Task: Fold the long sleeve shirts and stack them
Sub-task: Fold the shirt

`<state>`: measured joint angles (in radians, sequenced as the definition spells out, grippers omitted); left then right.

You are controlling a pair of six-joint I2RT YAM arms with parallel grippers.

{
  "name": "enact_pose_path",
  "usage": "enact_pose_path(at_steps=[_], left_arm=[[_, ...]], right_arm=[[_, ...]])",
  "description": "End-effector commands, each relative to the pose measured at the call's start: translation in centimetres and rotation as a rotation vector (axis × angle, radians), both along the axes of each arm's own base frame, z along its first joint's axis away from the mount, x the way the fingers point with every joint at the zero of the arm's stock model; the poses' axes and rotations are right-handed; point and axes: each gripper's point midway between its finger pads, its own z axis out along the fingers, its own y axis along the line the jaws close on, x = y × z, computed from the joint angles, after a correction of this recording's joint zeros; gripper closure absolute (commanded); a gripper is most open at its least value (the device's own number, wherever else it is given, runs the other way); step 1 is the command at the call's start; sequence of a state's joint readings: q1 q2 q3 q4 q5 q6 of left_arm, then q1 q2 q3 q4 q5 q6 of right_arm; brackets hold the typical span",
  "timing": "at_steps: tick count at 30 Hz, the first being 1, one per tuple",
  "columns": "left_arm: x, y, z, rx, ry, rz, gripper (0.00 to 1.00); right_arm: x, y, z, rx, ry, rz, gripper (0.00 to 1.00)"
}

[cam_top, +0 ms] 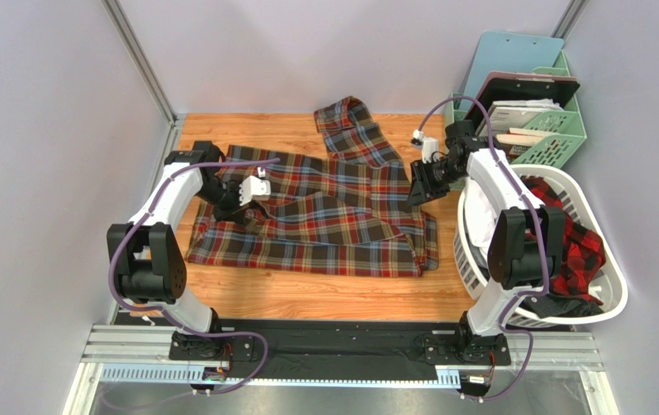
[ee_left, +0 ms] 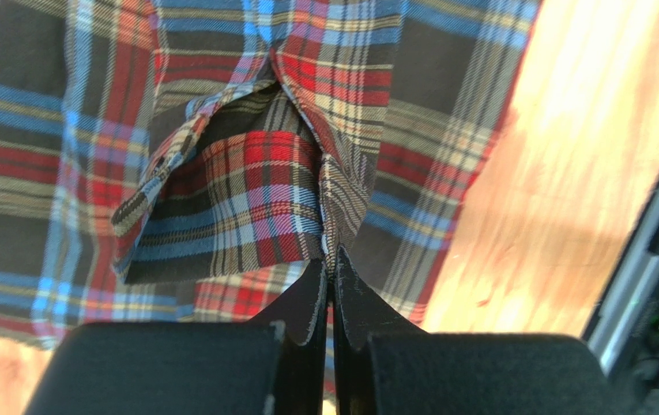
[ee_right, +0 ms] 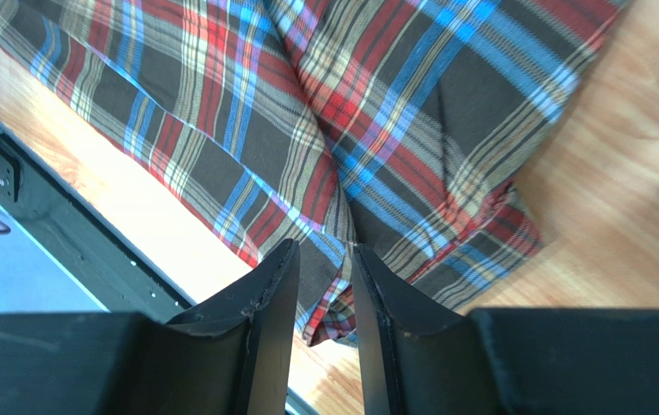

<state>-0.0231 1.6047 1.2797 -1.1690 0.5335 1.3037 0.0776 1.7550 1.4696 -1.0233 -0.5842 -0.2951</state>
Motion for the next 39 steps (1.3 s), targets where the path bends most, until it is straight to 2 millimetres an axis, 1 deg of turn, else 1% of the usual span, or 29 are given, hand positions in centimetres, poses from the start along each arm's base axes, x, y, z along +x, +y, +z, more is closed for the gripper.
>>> enact_pose_path(at_steps=[1,5,7,8,9,10,11,12,13,14,15,16,17,18,19,20,21,22,23,24,26,28,29,31,33,34,36,37,39], left_arm=[[1.2,0.5,-0.5,0.003,-0.060,-0.072,1.00],[1.8,2.5,-2.1,0.043,-0.037,-0.034,1.00],[1.9,3.1,-2.8,0.060,-0.010,-0.012,0.93],[1.9,3.9,-3.1,0.073,0.000,0.008,0.88],[2.0,4.5,-3.1,0.080,0.001,0.027,0.74],[2.0,5.0,-3.1,0.088,-0.002,0.044,0.69],[2.7,6.3,-2.8,0.105,-0.036,0.081,0.66],[3.2,7.1,-2.6,0.109,-0.051,0.134,0.61],[4.3,7.9,-2.2,0.114,-0.089,0.176,0.60],[5.0,9.1,-1.4,0.107,-0.111,0.226,0.59],[5.4,9.3,-0.9,0.093,-0.109,0.284,0.58],[5.8,9.5,-0.5,0.087,-0.117,0.308,0.57],[6.1,9.1,0.0,0.064,-0.128,0.319,0.57],[6.2,8.8,0.0,0.049,-0.119,0.358,0.53],[6.8,8.2,-0.2,0.058,-0.134,0.363,0.53],[6.9,7.9,-1.0,0.069,-0.108,0.371,0.53],[6.9,7.7,-1.8,0.079,-0.076,0.394,0.54],[7.2,7.4,-2.5,0.097,-0.066,0.396,0.57],[7.0,8.0,-4.5,0.146,-0.012,0.410,0.59],[6.8,8.1,-5.4,0.160,0.017,0.420,0.65],[5.9,8.8,-7.5,0.209,0.082,0.429,0.71],[4.9,9.2,-8.4,0.237,0.113,0.425,0.75],[3.6,9.3,-9.1,0.257,0.139,0.419,0.77],[2.0,9.9,-10.1,0.304,0.167,0.419,0.83],[0.9,10.3,-10.0,0.336,0.166,0.411,0.84],[-0.5,10.6,-10.6,0.365,0.190,0.404,0.84],[-1.8,10.9,-10.5,0.387,0.190,0.387,0.85],[-3.3,10.9,-10.9,0.398,0.215,0.377,0.85],[-4.3,10.8,-10.6,0.403,0.206,0.367,0.85]], right_arm=[[-1.3,1.0,0.9,0.007,-0.033,0.044,0.67],[-2.1,1.7,0.5,0.002,-0.017,0.061,0.67],[-2.4,2.3,0.4,-0.003,-0.014,0.078,0.68],[-2.5,2.5,0.4,-0.006,-0.011,0.079,0.68],[-2.5,2.7,0.3,-0.017,-0.014,0.084,0.68],[-2.7,3.3,0.2,-0.026,-0.018,0.102,0.68],[-2.8,3.5,0.1,-0.039,-0.020,0.112,0.69],[-2.6,3.4,-0.2,-0.071,-0.027,0.113,0.69],[-2.6,4.2,-0.3,-0.088,-0.041,0.135,0.71],[-2.5,4.3,-0.6,-0.109,-0.044,0.140,0.71],[-2.3,4.1,-0.9,-0.151,-0.052,0.139,0.71],[-2.2,4.7,-1.2,-0.170,-0.063,0.158,0.72],[-1.8,4.9,-1.3,-0.185,-0.071,0.159,0.72],[-1.5,5.0,-2.1,-0.210,-0.058,0.154,0.72],[-1.5,5.5,-2.5,-0.215,-0.049,0.162,0.72],[-0.9,5.9,-2.6,-0.218,-0.055,0.160,0.73],[-0.6,6.0,-3.8,-0.239,-0.029,0.159,0.74],[-0.4,6.5,-4.4,-0.247,-0.032,0.171,0.75],[0.0,6.6,-4.9,-0.265,-0.039,0.175,0.75],[0.6,6.1,-6.4,-0.324,-0.037,0.175,0.75],[0.7,6.2,-7.7,-0.353,-0.028,0.196,0.76],[0.3,5.8,-9.2,-0.379,0.012,0.205,0.76],[0.1,5.7,-9.6,-0.389,0.016,0.218,0.76],[-0.7,5.0,-11.0,-0.429,0.043,0.236,0.76],[-1.9,4.2,-12.0,-0.455,0.074,0.254,0.77],[-2.5,4.2,-12.1,-0.459,0.079,0.267,0.77],[-3.7,4.1,-12.3,-0.463,0.095,0.288,0.77],[-5.2,3.9,-12.7,-0.471,0.123,0.312,0.77],[-6.5,4.1,-12.2,-0.460,0.123,0.334,0.77]])
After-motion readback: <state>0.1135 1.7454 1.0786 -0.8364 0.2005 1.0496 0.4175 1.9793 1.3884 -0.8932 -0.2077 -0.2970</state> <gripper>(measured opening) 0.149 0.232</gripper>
